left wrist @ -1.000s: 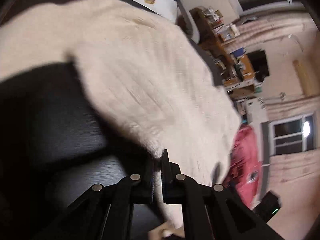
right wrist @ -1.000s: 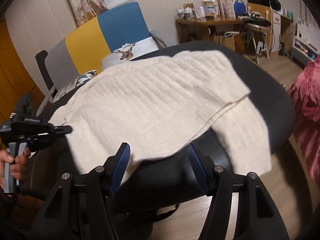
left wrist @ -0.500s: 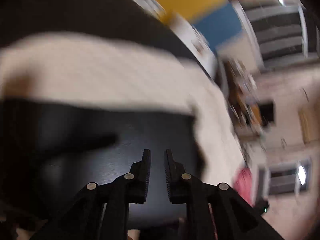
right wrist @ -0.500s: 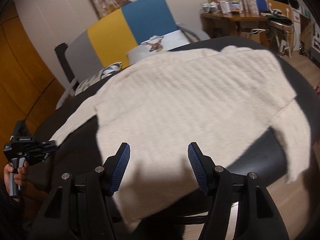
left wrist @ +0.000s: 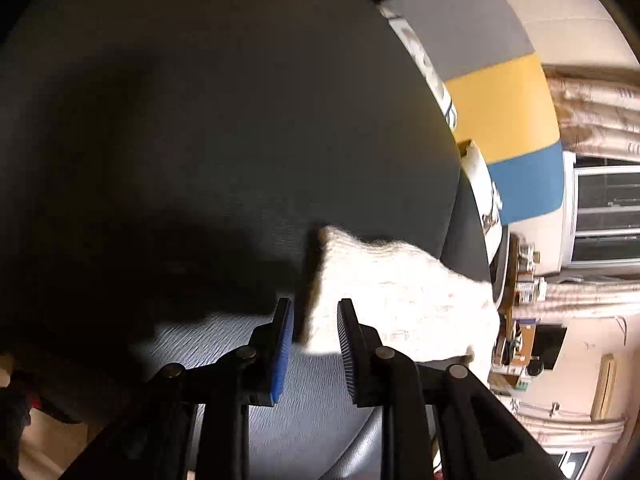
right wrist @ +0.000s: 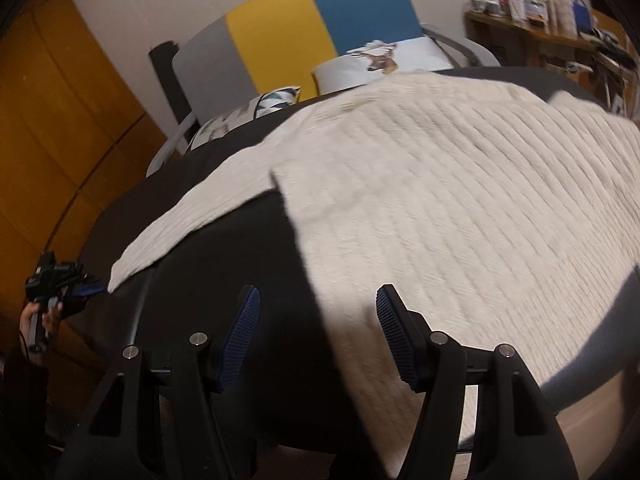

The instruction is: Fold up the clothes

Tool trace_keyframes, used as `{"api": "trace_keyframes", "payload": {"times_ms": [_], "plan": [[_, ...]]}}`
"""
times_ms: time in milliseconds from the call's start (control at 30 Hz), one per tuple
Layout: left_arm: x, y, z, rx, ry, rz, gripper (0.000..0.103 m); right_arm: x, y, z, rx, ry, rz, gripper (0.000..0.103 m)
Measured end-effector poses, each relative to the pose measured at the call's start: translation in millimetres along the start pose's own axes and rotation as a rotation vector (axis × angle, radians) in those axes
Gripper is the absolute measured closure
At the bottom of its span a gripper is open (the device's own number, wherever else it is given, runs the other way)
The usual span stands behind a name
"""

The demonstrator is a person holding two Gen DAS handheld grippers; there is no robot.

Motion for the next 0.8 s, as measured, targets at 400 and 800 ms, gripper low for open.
{"api": "trace_keyframes", "payload": {"times_ms": [400,800], "plan": [[1,-8,25,-0.170,0.022,0.082,0.101,-29,-25,-34,0.101,0.023,-0.058,0.038],[77,-13,62,-0.260,0.095,0.340,0.101,-117,-116,-56,0.292,0.092,-0.200,0.039]]}}
Point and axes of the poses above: each gripper's, at about its wrist camera, not at the fingertips, and x roughly against the way its jaws point, z to its right, y to its underside, the point moved 4 cm from there along -x, roughly the way its jaws point, and after that the axes turned 3 degrees about -z, right-handed, at the moved point
